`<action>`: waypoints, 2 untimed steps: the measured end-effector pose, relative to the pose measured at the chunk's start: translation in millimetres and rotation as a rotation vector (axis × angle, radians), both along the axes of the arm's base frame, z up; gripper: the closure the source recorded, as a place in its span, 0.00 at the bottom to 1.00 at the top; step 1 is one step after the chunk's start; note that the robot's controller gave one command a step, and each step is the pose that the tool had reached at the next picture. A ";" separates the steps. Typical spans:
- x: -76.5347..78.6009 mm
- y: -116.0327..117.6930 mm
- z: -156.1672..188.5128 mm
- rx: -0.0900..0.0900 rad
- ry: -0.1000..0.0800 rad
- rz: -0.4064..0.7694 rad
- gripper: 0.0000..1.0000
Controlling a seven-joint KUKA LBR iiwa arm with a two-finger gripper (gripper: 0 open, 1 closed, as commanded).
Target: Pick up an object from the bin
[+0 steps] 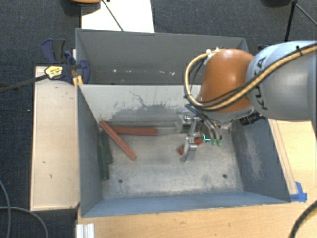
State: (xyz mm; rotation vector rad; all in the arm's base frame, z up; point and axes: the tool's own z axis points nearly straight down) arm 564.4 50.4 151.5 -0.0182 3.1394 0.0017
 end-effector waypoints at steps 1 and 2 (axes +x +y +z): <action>1.5 -40.4 -34.7 0.002 -0.007 -0.056 0.00; 25.2 -44.5 -80.9 0.000 0.000 -0.155 1.00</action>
Offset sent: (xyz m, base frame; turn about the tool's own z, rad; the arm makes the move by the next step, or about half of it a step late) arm 0.0245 -0.0449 -0.0815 0.1544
